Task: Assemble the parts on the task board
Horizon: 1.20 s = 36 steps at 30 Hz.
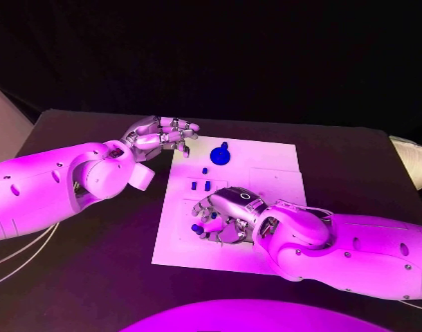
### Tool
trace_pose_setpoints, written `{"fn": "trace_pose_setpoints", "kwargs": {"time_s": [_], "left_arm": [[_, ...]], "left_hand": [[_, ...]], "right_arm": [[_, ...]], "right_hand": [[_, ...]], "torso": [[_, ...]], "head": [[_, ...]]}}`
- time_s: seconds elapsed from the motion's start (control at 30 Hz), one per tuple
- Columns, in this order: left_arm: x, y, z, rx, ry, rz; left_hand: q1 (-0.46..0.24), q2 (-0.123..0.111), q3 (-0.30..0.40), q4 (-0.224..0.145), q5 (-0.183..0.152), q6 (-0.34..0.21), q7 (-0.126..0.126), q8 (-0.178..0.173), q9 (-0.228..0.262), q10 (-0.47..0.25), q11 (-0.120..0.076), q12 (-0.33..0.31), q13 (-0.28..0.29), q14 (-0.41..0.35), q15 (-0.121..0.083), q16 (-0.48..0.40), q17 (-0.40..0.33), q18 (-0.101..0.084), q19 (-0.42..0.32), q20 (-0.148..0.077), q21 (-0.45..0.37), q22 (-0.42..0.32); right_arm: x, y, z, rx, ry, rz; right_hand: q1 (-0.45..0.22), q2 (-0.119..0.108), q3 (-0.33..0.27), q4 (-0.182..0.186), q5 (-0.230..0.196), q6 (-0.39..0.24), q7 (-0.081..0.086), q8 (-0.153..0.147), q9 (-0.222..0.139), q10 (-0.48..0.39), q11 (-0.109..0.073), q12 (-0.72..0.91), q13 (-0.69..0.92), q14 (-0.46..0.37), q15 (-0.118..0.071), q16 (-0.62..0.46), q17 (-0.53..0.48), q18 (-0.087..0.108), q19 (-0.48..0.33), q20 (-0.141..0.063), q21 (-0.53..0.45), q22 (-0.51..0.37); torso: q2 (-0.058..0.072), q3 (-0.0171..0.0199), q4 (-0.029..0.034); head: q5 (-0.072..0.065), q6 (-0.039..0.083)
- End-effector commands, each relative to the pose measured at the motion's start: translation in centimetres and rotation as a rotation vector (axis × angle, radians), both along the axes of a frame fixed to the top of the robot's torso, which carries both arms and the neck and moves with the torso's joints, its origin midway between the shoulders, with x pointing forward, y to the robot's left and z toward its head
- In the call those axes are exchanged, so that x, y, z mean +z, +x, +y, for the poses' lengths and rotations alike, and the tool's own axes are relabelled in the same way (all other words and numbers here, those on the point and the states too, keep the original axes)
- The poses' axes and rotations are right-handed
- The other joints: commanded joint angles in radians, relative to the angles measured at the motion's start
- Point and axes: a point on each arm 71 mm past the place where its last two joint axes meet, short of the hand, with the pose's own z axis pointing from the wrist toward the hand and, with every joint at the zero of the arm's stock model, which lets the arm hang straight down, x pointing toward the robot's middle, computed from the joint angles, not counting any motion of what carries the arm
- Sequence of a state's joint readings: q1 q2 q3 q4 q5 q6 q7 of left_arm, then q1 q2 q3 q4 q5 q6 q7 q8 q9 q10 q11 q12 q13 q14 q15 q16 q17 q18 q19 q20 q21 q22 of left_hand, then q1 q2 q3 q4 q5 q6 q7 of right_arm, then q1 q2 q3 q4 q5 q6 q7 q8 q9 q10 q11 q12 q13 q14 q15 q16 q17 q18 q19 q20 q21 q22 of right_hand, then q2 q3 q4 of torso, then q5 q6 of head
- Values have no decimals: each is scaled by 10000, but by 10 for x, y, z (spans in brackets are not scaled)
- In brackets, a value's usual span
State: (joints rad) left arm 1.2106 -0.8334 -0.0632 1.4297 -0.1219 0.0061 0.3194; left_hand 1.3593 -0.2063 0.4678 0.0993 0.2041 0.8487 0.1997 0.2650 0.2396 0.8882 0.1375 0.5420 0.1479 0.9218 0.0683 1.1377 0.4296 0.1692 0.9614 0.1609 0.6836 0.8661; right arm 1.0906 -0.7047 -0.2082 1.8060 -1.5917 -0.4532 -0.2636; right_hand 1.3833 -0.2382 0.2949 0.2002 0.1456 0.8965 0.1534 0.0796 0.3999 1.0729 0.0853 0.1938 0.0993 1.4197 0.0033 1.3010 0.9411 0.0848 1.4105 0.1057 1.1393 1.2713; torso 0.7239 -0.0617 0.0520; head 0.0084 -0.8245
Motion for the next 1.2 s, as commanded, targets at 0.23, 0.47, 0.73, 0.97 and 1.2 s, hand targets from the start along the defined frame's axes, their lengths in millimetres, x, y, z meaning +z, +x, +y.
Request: {"fn": "trace_pose_setpoints", "kwargs": {"time_s": [0.23,0.47,0.73,0.97,1.2], "left_arm": [[1,0,-1,-170,-105,12],[0,0,0,-137,-95,10],[0,1,0,-102,-99,0],[-3,-2,1,-64,-134,17],[-6,-5,1,-87,-159,88]], "left_hand": [[-11,57,-40,14,-58,-1,-5,75,-5,-70,0,51,-14,-11,27,-69,18,135,53,33,-47,-14],[-11,57,-40,14,-58,-1,-5,75,-5,-70,0,51,-14,-11,27,-69,18,135,53,33,-47,-14],[-14,52,-54,21,-73,1,-6,83,-5,-71,-1,58,-18,-13,26,-70,19,135,55,34,-54,-19],[-20,52,-60,27,-76,-2,-5,83,-5,-68,-1,63,-18,-13,27,-70,20,135,56,35,-57,-21],[7,74,-113,57,-76,-40,-37,98,-19,181,-63,294,47,28,-15,-42,45,144,100,16,-82,-46]], "right_arm": [[18,-3,-18,-270,1157,-276],[34,10,-59,-1139,2386,1613],[35,27,-128,-2983,2863,4023],[30,24,-181,-4328,2129,4632],[27,13,-206,-4992,924,4538]], "right_hand": [[412,79,-308,176,495,24,25,12,-8,84,-24,675,125,15,-25,79,146,54,43,-50,143,150],[903,150,322,307,702,846,45,379,54,945,-95,1322,280,235,-85,255,454,-16,238,-92,505,429],[390,-75,333,464,886,1481,-463,1189,493,1312,-628,4435,2936,576,-558,688,1484,-159,557,-488,1142,928],[-331,115,25,869,1157,1228,-512,1623,894,2517,-648,10142,9839,819,-550,1211,2639,-274,771,-529,1682,1373],[-1749,152,-504,895,2784,1469,-662,1856,1014,3136,-772,11074,11252,1014,-641,1723,3790,-349,895,-615,2042,1644]], "torso": [[-8,1,-1],[-27,-14,3],[-46,-11,-21],[-56,3,-20],[-81,6,-45]], "head": [[-67,42],[-290,103],[-494,169],[-872,182],[-1115,157]]}}
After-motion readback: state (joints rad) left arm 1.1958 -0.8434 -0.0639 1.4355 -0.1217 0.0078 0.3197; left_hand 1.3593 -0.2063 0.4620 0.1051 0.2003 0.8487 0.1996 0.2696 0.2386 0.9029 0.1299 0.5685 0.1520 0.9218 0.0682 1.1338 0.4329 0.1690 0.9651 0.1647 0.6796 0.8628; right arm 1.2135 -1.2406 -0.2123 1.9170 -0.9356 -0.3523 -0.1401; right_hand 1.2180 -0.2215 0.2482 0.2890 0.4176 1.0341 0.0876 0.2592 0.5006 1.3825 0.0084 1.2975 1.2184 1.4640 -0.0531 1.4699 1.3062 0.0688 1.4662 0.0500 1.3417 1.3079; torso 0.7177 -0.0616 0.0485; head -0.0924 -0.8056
